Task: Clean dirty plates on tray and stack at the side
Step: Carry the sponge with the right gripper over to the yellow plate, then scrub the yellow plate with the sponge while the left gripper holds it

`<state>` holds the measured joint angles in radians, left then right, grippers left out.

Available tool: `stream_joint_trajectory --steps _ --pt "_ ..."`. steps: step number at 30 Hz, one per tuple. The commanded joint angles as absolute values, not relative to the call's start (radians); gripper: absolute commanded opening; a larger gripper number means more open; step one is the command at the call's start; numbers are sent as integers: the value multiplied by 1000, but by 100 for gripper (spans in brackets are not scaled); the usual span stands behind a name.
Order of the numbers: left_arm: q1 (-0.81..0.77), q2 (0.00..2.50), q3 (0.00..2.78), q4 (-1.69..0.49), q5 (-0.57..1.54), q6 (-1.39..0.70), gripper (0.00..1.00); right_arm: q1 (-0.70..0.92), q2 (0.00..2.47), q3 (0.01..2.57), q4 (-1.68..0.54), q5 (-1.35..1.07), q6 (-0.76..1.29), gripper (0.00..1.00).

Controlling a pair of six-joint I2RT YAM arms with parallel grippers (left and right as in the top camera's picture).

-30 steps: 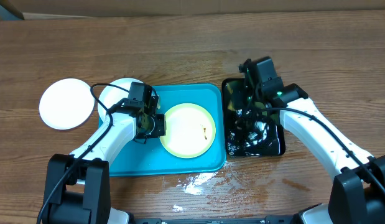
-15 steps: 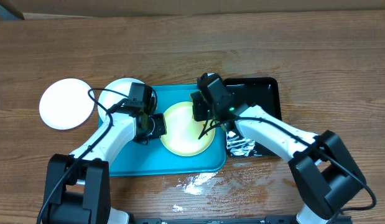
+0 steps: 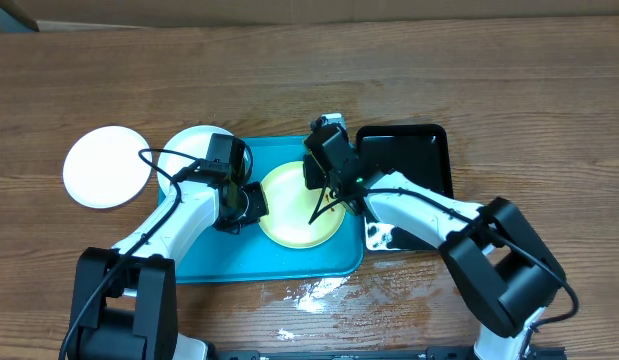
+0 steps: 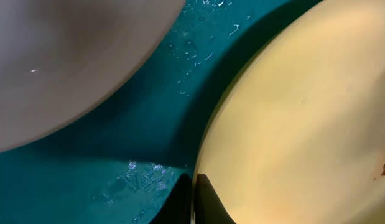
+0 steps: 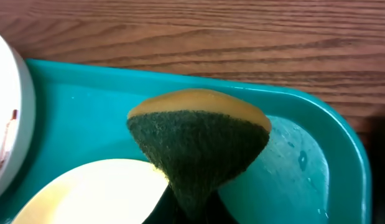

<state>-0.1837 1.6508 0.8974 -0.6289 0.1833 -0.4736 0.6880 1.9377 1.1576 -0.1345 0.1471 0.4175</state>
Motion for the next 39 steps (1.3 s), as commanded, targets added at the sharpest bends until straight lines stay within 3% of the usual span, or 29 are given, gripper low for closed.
stream_joint_trajectory --steps 1,24,33,39 --pt "-191 1661 912 -620 176 -498 4 691 1959 1182 -97 165 384 4" --pt "-191 1661 912 -597 168 -525 4 691 2000 1182 -228 111 385 4" --pt "-191 1661 912 -590 169 -525 4 738 1997 1194 -165 112 155 4" --pt "-191 1661 912 -590 169 -525 4 749 1997 1206 -168 120 142 4"
